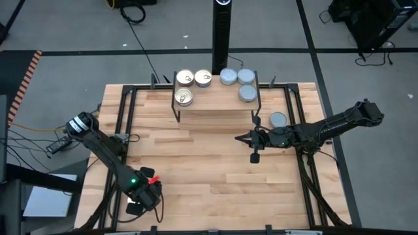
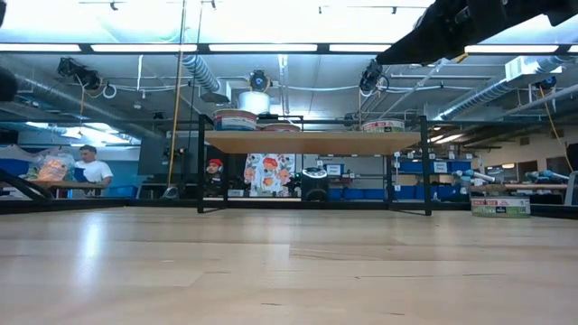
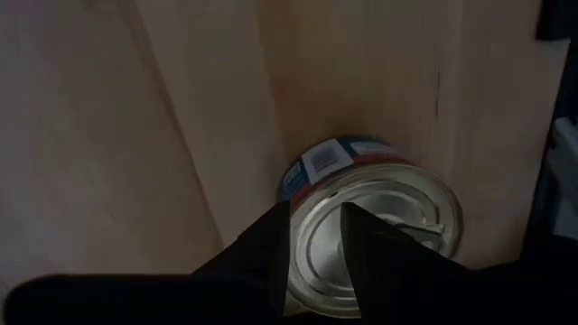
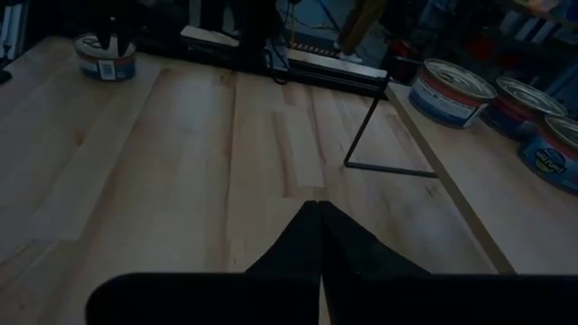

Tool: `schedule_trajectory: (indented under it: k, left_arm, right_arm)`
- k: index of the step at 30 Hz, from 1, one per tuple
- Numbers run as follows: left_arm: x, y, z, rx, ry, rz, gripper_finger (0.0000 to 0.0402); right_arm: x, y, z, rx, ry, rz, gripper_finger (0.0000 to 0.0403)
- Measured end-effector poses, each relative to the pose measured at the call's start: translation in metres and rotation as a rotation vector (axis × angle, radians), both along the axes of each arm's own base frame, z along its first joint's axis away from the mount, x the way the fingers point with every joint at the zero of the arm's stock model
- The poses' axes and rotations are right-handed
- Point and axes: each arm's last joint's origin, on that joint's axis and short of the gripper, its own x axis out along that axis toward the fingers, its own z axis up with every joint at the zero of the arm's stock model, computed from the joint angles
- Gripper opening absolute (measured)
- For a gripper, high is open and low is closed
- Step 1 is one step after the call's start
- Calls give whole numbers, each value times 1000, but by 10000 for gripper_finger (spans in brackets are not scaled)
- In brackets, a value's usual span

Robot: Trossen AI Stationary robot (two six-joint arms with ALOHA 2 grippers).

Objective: Stack canned seafood by type on shelf
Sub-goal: Put the blue tuna can on the shelf aligned with the other blue tuna can

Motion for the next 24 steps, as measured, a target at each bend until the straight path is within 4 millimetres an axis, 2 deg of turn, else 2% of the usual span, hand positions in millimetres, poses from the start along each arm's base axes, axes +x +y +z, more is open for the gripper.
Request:
schedule_trajectory:
  k: [4,10,21,24]
  left_arm:
    - [-1,1,-9,23,25,-17,108]
    - [1,-2,-10,6,7,-33,100]
    - [3,-3,-9,-3,-25,-78,13]
    - [3,-3,-9,-4,-30,-75,5]
  right_arm:
    - [0,0,0,1,0,2,7]
    - [0,0,0,2,-4,2,7]
    - [0,0,0,2,-4,2,7]
    - [0,0,0,2,-4,2,7]
